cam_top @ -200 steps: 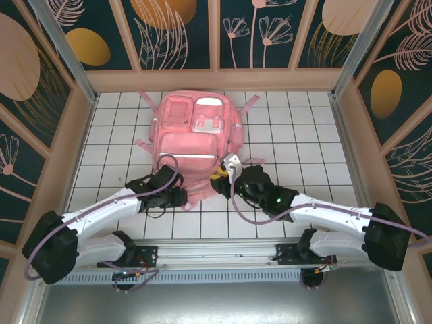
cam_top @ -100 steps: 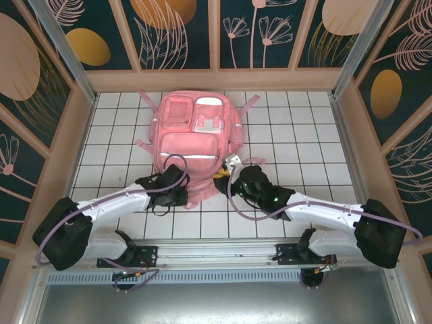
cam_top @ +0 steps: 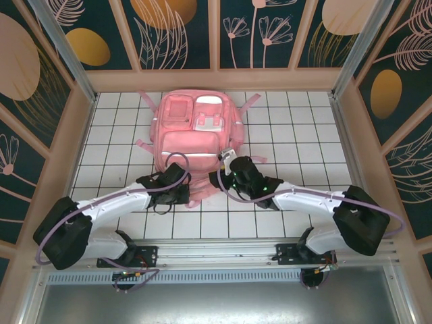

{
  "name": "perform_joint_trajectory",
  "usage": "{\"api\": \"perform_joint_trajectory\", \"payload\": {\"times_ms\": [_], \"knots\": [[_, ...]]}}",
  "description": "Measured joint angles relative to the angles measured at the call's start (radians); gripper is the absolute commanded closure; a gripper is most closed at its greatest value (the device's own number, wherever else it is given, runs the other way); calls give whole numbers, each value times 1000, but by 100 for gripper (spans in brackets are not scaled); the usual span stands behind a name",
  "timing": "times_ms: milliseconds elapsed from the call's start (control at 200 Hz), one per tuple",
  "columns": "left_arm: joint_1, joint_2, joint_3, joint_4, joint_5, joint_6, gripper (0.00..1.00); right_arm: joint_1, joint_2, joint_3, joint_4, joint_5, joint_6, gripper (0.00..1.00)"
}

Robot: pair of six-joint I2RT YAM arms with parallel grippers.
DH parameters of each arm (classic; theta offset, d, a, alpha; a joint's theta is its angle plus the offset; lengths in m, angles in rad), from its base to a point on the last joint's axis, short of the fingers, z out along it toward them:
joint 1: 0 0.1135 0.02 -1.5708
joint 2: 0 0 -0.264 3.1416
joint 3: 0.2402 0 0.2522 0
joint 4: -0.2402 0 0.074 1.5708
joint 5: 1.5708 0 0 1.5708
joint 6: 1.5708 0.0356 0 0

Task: Pack the student bag
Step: Zip the student bag at the center of the table.

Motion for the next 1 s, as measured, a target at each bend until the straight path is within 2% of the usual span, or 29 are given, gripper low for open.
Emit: {"api": "perform_joint_trajectory", "payload": {"times_ms": [95,255,370,495,681,1001], "knots": [[0,-24,1,-18,-1,1,100,-14,30,54,-53,-34,56,52],[0,-29,16,-51,-8,11,100,-45,66,137,-172,-98,189,51],[0,-29,33,-76,-15,19,100,-106,69,175,-254,-174,303,50],[0,-29,44,-92,-23,29,100,-163,70,165,-266,-274,440,49],[0,-21,55,-103,-23,34,100,-168,118,164,-273,-403,584,53],[-1,-18,92,-137,-23,40,100,-168,123,163,-314,-441,727,50]]}}
